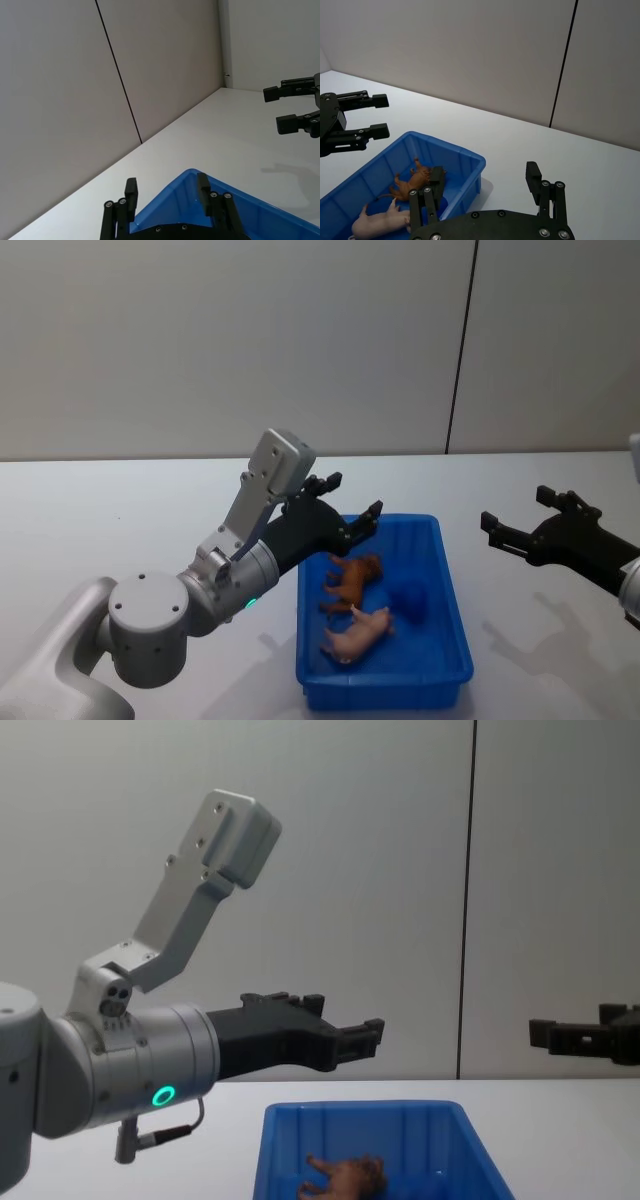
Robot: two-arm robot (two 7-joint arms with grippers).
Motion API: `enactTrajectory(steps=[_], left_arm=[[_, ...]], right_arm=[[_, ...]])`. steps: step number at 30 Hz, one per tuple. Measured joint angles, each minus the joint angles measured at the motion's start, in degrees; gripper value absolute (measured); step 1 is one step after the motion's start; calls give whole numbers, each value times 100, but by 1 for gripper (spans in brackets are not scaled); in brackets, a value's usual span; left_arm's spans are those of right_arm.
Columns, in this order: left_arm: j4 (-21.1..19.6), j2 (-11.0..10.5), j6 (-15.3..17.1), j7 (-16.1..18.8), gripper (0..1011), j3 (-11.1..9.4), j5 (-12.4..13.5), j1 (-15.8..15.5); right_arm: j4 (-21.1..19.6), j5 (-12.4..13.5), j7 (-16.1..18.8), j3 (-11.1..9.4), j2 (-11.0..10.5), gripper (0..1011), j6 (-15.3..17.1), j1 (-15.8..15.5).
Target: Pick up the two dolls from the table and place them into the box.
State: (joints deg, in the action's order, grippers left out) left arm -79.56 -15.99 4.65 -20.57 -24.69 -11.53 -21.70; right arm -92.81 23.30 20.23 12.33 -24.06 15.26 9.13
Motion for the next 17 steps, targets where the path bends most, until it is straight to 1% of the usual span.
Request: enactTrajectory(steps=[1, 5, 6, 7, 9, 10, 11, 17], left_arm=[[0, 0, -12, 16, 750, -2, 2, 7], [-30, -7, -110, 137, 842, -5, 27, 44], [-56, -17, -161, 196, 895, -4, 39, 65], [-68, -22, -195, 239, 895, -3, 47, 75], [-95, -33, -242, 305, 942, 3, 58, 95], [-115, -41, -266, 338, 986, 8, 64, 108], [-147, -54, -318, 409, 1000, 15, 72, 126], [-250, -96, -454, 590, 1001, 44, 94, 183]], right_arm=[[0, 0, 0, 0, 0, 1001, 0, 0], [0, 0, 0, 0, 0, 1001, 0, 0], [0, 0, 0, 0, 0, 1001, 0, 0], [0, 0, 0, 0, 0, 1001, 0, 0], [0, 0, 0, 0, 0, 1001, 0, 0], [0, 0, 0, 0, 0, 1001, 0, 0], [0, 0, 0, 0, 0, 1001, 0, 0], [0, 0, 0, 0, 0, 1001, 0, 0]])
